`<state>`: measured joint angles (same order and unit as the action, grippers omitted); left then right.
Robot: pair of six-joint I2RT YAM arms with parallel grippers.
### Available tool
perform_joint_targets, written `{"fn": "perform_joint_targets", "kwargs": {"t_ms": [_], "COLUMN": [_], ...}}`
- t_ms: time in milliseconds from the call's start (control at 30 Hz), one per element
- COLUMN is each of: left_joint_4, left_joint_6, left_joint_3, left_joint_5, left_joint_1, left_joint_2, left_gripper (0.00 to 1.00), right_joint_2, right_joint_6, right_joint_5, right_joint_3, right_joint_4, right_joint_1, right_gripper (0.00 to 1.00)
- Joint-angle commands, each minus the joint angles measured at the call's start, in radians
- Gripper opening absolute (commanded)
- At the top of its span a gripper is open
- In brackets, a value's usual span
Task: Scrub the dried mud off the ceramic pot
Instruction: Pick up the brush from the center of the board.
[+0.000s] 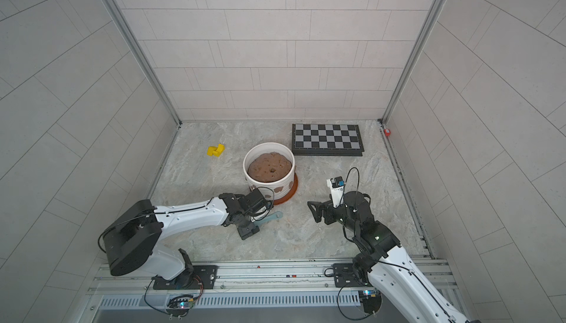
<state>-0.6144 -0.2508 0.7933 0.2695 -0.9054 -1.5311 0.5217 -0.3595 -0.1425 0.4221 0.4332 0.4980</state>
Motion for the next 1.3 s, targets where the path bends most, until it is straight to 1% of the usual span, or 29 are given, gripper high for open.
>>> {"fn": "perform_joint_targets", "kwargs": {"t_ms": [0,100,300,333,433,533,667,733,900,967,1067,1200,1267], "left_joint_4": [-0.012,-0.013,-0.018,-0.023,-0.039,-0.074,-0.169,-0.214,-0.240,-0.208,-0.129,-0.065,-0.035], "left_joint_6": [-0.034,-0.039,-0.051,-0.050,-0.047,-0.046,-0.039,-0.034,-0.050,-0.088,-0.180,-0.297,-0.354], "left_joint_3": [0.027,0.040,0.036,0.038,0.049,0.058,0.075,0.078,0.107,0.121,0.141,0.191,0.218], "left_joint_5": [-0.012,-0.023,-0.061,-0.063,-0.069,-0.096,-0.134,-0.127,-0.077,-0.040,0.013,0.058,0.125], "left_joint_1": [0.000,0.000,-0.001,-0.002,-0.004,-0.012,-0.042,-0.054,-0.072,-0.075,-0.082,-0.095,-0.111], "left_joint_2": [-0.047,-0.077,-0.054,-0.053,-0.032,0.022,0.127,0.198,0.358,0.393,0.412,0.389,0.368], "left_gripper": [0.69,0.54,0.31,0.27,0.22,0.21,0.21,0.21,0.21,0.22,0.22,0.22,0.22], "right_joint_2": [-0.011,-0.013,-0.016,-0.017,-0.023,-0.030,-0.039,-0.041,-0.042,-0.028,0.008,0.065,0.093], "right_joint_6": [-0.004,-0.005,-0.008,-0.008,-0.012,-0.019,-0.023,-0.036,-0.120,-0.170,-0.251,-0.334,-0.371], "right_joint_5": [0.004,0.004,0.004,0.004,-0.001,-0.011,-0.032,-0.050,-0.108,-0.132,-0.175,-0.228,-0.260], "right_joint_3": [-0.010,-0.015,-0.021,-0.022,-0.022,-0.018,-0.022,-0.029,-0.024,-0.012,0.017,0.065,0.081], "right_joint_4": [-0.029,-0.029,-0.034,-0.035,-0.036,-0.040,-0.055,-0.069,-0.133,-0.174,-0.250,-0.341,-0.389], "right_joint_1": [0.005,0.005,0.005,0.005,0.006,0.005,0.005,0.005,0.006,0.005,0.005,0.005,0.009], "right_gripper": [1.00,1.00,1.00,1.00,1.00,1.00,1.00,1.00,1.00,1.00,1.00,0.99,0.97]}}
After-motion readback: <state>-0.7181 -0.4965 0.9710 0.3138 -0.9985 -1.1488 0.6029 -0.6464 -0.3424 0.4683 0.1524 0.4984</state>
